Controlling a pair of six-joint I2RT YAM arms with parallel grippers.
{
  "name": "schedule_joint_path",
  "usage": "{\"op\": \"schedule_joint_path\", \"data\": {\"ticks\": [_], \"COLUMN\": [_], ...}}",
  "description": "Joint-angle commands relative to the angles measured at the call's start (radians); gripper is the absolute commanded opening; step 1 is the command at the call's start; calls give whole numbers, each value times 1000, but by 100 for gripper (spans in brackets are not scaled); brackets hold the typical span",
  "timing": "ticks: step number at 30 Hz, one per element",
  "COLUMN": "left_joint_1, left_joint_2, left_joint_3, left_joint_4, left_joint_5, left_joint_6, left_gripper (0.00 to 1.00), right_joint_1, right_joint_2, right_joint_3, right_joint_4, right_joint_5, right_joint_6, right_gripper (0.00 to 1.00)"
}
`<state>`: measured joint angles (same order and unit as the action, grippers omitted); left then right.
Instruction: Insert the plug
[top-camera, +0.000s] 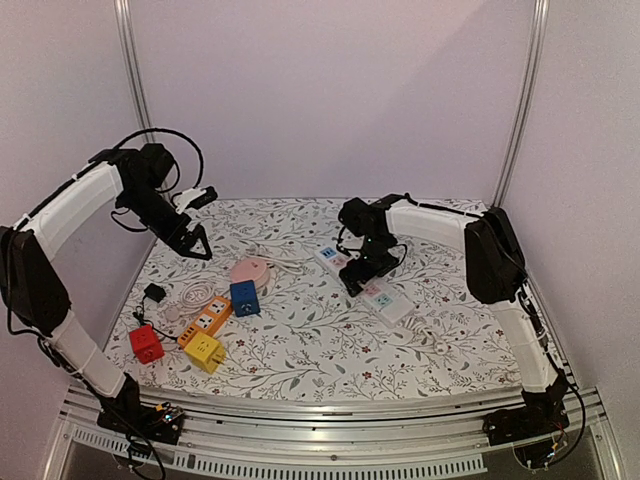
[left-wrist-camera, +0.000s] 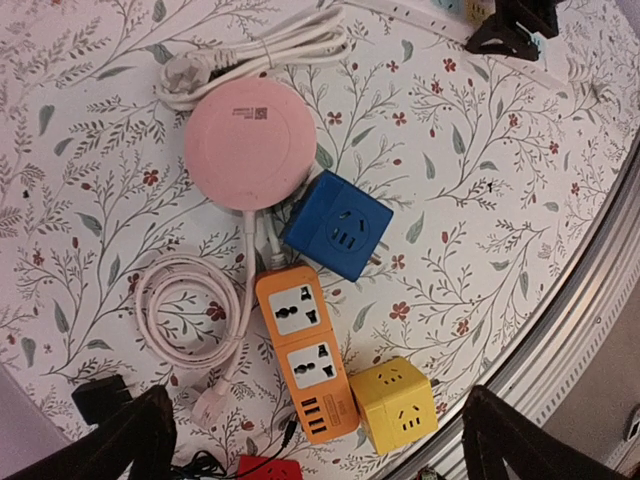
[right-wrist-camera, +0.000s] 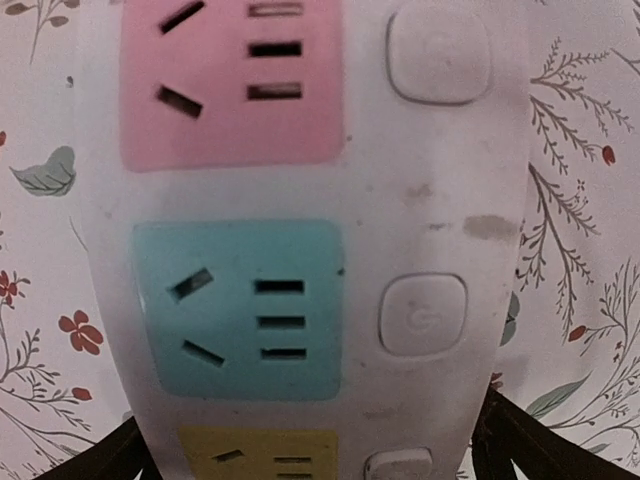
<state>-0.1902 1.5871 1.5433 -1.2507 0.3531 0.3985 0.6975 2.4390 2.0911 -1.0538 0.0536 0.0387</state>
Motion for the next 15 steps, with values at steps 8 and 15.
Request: {"op": "schedule_joint_path", "data": {"ticks": [8,15], "left_joint_1": [27,28], "left_joint_2": [-12,1], "left_joint_3": [-6,-51], "left_joint_4": [28,30], "left_joint_5": [12,6], "left_joint_6": [-10,-3], "left_gripper": [100,99], "right_joint_1": [26,35], "right_joint_2": [-138,-342], "right_joint_3": [-263,-538], "right_joint_4": [-90,-52], "right_joint_5": [-97,-99], "right_joint_6": [-417,-847], "right_gripper": [46,48]}}
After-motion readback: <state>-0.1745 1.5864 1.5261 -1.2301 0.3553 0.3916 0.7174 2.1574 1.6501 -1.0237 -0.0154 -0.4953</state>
